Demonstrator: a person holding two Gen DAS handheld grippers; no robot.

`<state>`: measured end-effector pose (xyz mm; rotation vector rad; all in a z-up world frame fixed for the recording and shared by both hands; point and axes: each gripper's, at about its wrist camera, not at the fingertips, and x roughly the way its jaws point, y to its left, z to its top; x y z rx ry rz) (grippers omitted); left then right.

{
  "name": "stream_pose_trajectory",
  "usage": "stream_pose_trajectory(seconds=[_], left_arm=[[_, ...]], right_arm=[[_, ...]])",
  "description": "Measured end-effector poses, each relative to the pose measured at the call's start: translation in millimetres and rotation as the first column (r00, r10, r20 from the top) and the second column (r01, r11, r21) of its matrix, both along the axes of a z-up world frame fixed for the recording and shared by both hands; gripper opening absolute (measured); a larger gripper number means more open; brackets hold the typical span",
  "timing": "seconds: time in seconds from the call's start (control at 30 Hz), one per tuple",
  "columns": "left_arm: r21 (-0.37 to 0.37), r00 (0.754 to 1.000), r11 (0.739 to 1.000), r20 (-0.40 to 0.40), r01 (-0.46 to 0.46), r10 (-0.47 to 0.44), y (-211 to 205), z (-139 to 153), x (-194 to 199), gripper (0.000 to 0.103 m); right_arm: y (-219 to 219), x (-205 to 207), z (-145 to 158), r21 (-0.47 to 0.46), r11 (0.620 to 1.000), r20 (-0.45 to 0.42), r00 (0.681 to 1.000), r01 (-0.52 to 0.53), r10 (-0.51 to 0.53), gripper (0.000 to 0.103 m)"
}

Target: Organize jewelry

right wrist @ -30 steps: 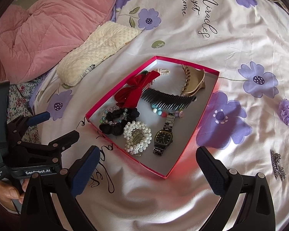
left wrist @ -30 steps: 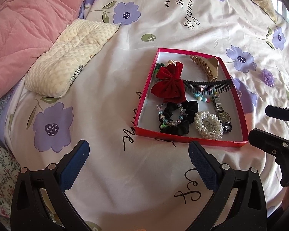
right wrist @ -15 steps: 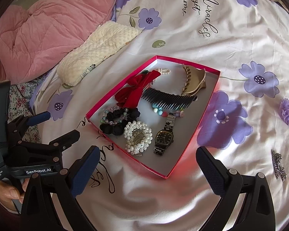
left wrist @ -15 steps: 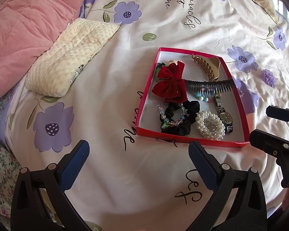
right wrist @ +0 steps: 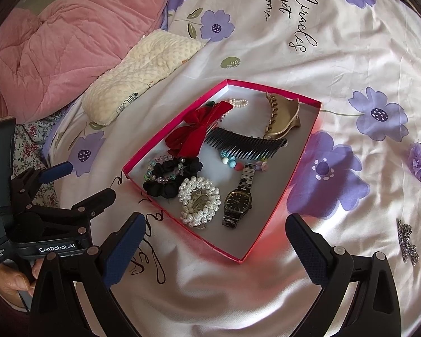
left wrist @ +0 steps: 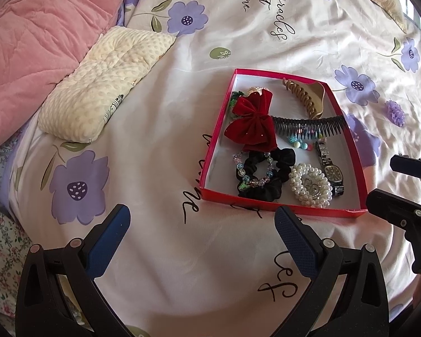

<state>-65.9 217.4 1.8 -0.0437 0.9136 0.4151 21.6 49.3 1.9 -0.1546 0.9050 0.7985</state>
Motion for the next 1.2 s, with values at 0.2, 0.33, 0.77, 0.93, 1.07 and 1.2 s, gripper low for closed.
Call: stream_pose_trajectory(seconds=[0.2, 0.33, 0.77, 0.93, 1.07, 1.2], left_arm=[[0.004, 1.000, 1.000, -0.003, -0.001, 0.001, 1.1, 1.0, 3.6, 0.103], [0.019, 1.000, 1.000, -0.007, 0.000, 0.000, 0.2, 2.3, 9.9, 0.103], [0.012, 1.000, 1.000, -0.005, 0.000, 0.000, 6.5, 5.5, 24.9, 0.103], [0.024, 1.000, 1.000, -0.013, 0.008, -0.007, 3.0, 5.2, 29.3, 0.103], [0.028, 1.000, 1.000, -0.019, 0.012, -0.012, 0.3, 6.0, 32.1, 0.103], [-0.001, 1.000, 1.000, -0.014, 0.012, -0.012, 1.4, 8.1, 32.1, 0.103]], right_arm=[[0.2, 5.9, -0.4, 0.001, 1.000, -0.006, 1.000, -0.003, 0.003, 0.101], [2.1, 9.1, 1.9, -0.006, 1.000, 0.004, 1.000, -0.006, 0.006, 0.101], [4.3, 26.3, 1.0, -0.015, 1.000, 0.002, 1.000, 0.002, -0.002, 0.101], [3.1, 28.2, -2.0, -0.019, 1.000, -0.006, 1.000, 0.006, -0.006, 0.101], [1.4, 30.0, -5.3, -0.015, 1.000, -0.016, 1.000, 0.011, -0.011, 0.101], [-1.2, 31.6, -9.7, -0.018, 1.000, -0.027, 0.999, 0.017, -0.017, 0.101]])
